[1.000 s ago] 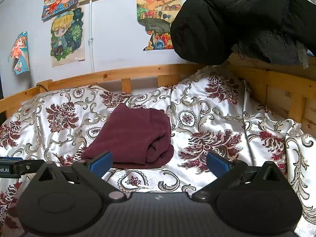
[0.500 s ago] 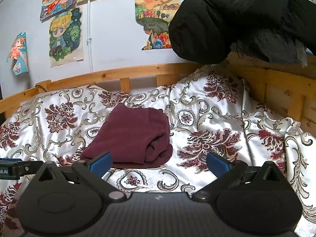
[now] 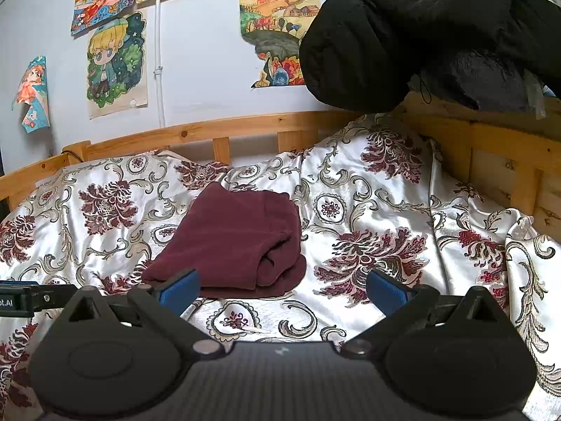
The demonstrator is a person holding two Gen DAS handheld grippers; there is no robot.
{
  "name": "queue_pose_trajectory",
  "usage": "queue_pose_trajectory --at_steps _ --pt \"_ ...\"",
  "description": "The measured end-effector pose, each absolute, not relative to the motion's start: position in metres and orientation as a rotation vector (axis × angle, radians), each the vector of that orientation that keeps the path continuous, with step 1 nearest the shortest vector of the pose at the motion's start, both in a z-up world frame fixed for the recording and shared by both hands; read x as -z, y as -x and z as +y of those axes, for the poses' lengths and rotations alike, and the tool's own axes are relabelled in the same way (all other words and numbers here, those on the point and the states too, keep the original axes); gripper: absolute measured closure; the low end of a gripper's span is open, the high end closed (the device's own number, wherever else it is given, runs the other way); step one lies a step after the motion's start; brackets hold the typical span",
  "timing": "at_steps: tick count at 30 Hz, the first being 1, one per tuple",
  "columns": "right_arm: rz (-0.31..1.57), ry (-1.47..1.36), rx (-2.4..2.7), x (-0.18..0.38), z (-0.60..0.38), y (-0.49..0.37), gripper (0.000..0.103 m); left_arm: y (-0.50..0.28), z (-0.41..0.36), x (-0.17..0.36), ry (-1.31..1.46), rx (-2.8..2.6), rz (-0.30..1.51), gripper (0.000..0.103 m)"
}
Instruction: Fold small clothes
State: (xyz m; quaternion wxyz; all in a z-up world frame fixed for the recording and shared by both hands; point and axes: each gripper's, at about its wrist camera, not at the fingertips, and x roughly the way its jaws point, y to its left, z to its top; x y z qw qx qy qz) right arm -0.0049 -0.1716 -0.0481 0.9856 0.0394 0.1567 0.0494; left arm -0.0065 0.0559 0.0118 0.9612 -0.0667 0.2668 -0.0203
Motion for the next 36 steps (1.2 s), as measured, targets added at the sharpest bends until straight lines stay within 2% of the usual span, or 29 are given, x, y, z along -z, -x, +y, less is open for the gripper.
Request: queue_pose_trajectory --at_steps 6,13,36 --pt "0.316 -0.081 -0.088 0.049 -0.173 0.005 0.001 0.005 0.055 -0.014 0.151 0.015 0.559 0.001" --pt "0.318 -0.082 -0.085 0.049 -0.173 0.005 0.0 0.0 0.027 -0.016 -0.1 -0.202 0.575 0.001" --pt "0.318 -0.082 -0.083 0.049 -0.173 0.005 0.001 0.012 0.027 -0.026 -0.084 -0.179 0.506 0.001"
